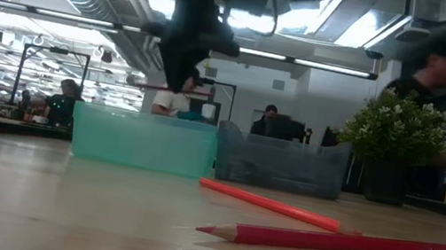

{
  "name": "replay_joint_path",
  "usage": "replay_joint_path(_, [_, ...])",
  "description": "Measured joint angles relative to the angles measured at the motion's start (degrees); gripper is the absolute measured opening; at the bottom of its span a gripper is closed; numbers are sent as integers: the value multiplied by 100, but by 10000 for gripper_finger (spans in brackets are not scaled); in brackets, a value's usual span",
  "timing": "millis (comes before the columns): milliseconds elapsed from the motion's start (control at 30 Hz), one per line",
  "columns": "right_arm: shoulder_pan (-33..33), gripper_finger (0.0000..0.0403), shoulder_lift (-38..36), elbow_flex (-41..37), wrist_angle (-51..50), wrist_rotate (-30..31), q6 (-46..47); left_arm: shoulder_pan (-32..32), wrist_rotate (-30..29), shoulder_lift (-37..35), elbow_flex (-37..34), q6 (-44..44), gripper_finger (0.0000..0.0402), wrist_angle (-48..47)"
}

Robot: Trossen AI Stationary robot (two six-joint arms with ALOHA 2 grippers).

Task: Sort pens & pencils
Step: Put the left red colored pencil into the green bin, then put the orange colored pencil into the green bin

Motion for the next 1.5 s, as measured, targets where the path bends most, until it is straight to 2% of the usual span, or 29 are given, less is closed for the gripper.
replay_joint_path(333, [0,19,0,0,0,0,-91,237,420,0,-1265,92,14,1006])
replay_joint_path(533, [0,19,0,0,0,0,-96,369,613,2,-1657,315,14,1751])
replay_joint_path(800, [-9,19,0,0,0,0,-94,389,704,2,-1741,535,16,1817])
replay_joint_path(1100, [-9,19,0,0,0,0,-90,412,676,1,-1741,653,78,2129])
replay_joint_path(1267, [-11,19,0,0,0,-2,-87,440,665,2,-1741,883,93,2142])
replay_joint_path(1367, [-9,19,0,0,0,-2,-87,428,476,-53,-1736,1113,93,2140])
replay_joint_path(1500, [-9,19,0,-66,1,-2,-87,232,-196,-190,-1505,1322,91,1799])
